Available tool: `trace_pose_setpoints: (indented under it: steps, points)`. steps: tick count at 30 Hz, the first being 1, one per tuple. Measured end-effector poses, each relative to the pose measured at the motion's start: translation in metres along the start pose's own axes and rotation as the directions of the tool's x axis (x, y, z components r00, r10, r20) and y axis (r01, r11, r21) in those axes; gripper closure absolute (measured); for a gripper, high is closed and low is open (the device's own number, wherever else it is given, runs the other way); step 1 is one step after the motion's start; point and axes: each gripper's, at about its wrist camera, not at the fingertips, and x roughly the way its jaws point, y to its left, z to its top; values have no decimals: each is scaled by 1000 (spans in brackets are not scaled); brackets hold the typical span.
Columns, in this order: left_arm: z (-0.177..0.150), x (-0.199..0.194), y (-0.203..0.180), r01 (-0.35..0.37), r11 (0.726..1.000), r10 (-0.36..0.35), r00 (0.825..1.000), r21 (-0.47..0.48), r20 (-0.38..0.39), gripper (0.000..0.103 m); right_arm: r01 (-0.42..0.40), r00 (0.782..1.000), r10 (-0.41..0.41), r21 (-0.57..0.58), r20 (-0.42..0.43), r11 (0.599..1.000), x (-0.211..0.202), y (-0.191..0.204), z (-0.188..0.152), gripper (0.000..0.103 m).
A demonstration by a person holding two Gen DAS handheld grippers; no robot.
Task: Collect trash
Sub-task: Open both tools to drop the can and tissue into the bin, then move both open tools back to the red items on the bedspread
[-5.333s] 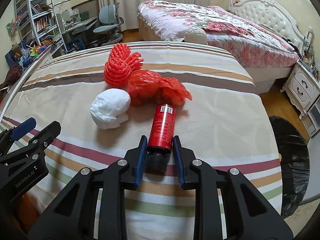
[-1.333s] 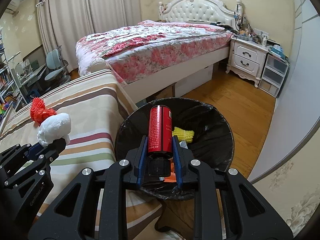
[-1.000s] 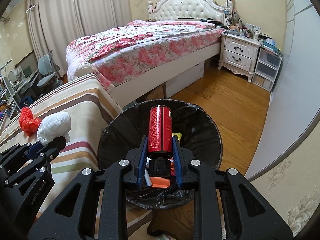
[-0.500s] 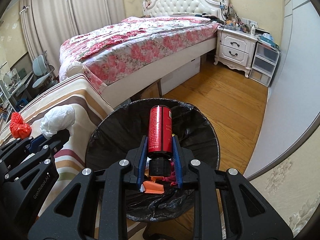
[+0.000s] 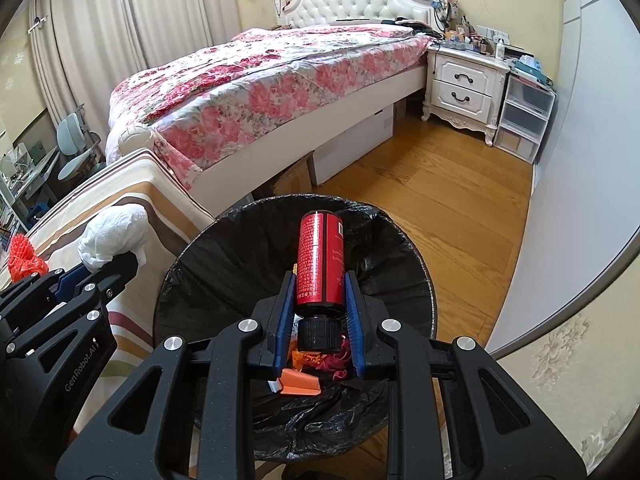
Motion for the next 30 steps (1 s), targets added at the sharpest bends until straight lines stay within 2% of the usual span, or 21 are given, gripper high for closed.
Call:
trace_pose_setpoints:
  steps: [10,13,15,17,21,24,30]
  points:
    - [0,6,-4,2,1000,-2,1000,5,-12,79,9,1000,-9,8,-5,1000,2,-3,0,79]
    - [-1,6,-3,1,1000,-1,1000,5,-18,70,15,1000,-15,17,-1,1000,3,-4,0,78]
    - [-2,5,-3,-1,1000,1,1000,5,-16,58,17,1000,-17,18,-2,1000,4,-5,0,76]
    - [-2,4,-2,-3,1000,3,1000,4,-13,53,23,1000,-23,21,3,1000,3,-5,-1,71]
    - [-2,1,0,-4,1000,4,1000,-1,-7,40,32,999,-33,28,5,999,1,-6,-1,69]
    - [-2,-3,4,-5,1000,5,1000,-11,-2,34,43,999,-44,28,12,999,-2,-6,-1,62]
    - [-3,-13,18,-36,999,36,999,-35,7,31,42,999,-43,23,18,999,-7,2,-1,52]
